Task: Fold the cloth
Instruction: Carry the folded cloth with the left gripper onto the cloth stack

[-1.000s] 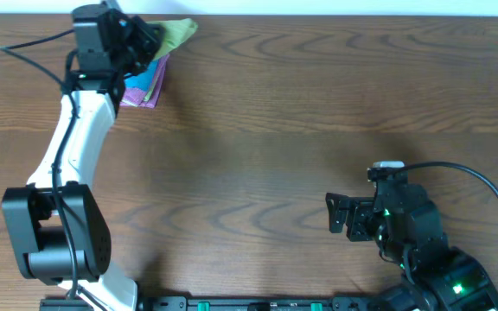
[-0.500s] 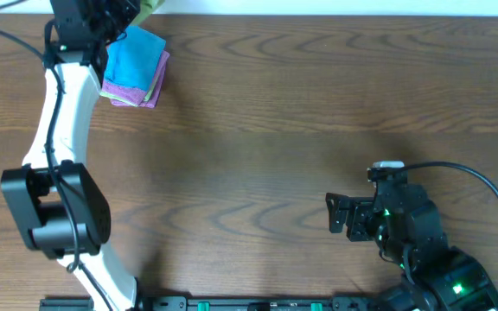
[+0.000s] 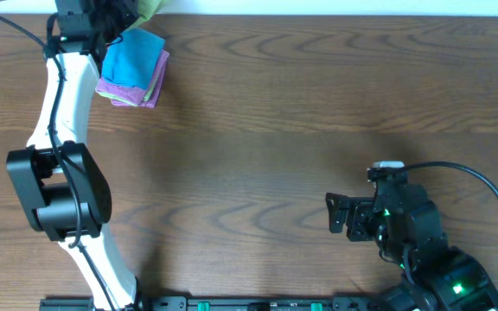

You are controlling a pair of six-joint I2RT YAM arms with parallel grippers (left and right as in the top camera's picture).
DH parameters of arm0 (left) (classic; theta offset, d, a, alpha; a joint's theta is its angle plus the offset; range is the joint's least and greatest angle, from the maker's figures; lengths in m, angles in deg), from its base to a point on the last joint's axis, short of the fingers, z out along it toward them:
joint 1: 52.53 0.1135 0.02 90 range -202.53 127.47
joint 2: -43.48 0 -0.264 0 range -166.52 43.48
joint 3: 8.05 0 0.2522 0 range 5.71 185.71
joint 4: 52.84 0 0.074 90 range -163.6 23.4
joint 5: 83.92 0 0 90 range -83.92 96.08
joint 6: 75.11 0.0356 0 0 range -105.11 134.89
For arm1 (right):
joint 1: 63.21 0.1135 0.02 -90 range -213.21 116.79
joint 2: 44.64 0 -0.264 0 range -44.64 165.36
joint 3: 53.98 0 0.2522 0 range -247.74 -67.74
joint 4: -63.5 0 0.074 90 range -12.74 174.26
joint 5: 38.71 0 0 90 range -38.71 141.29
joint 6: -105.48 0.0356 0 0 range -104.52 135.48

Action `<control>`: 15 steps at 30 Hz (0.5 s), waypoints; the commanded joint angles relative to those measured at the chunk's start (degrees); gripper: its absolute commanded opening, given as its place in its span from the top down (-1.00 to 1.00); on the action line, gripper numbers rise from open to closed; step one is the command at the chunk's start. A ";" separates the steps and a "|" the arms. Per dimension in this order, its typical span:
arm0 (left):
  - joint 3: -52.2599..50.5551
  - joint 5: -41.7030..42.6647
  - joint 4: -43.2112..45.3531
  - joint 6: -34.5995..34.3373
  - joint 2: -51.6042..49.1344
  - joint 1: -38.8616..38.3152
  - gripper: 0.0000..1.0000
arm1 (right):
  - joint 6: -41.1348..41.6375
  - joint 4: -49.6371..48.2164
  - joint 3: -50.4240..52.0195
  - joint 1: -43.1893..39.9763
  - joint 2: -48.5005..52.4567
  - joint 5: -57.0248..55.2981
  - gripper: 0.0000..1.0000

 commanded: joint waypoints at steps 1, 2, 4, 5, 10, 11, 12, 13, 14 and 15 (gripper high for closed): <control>3.56 -1.03 -1.57 4.83 0.00 1.05 0.89 | 0.85 0.02 0.15 -0.59 -0.24 -0.57 -0.98; 4.26 -1.03 -2.34 5.38 0.00 1.20 0.88 | 0.85 0.00 0.15 -0.59 -0.24 -0.59 -0.99; 5.55 -1.03 -3.69 6.56 0.00 1.55 0.88 | 0.85 0.00 0.15 -0.59 -0.24 -0.57 -0.98; 6.21 -1.09 -4.42 7.23 0.00 1.66 0.88 | 0.85 0.00 0.15 -0.59 -0.24 -0.59 -0.99; 7.87 -1.51 -6.16 8.22 0.00 2.08 0.88 | 0.85 0.00 0.15 -0.59 -0.24 -0.59 -0.99; 7.89 -1.49 -6.19 8.22 0.00 2.14 0.88 | 0.85 0.00 0.15 -0.59 -0.24 -0.59 -0.99; 7.89 -1.51 -6.25 8.22 0.00 2.16 0.88 | 0.85 0.00 0.15 -0.59 -0.24 -0.59 -0.99; 7.87 -1.51 -6.49 8.24 0.00 2.16 0.88 | 0.85 0.00 0.15 -0.59 -0.24 -0.59 -0.99; 7.87 -1.68 -7.10 8.24 0.00 2.16 0.88 | 0.85 0.00 0.15 -0.59 -0.24 -0.57 -0.98; 7.87 -2.36 -8.02 8.50 0.00 2.16 0.88 | 0.85 0.02 0.15 -0.59 -0.24 -0.57 -0.99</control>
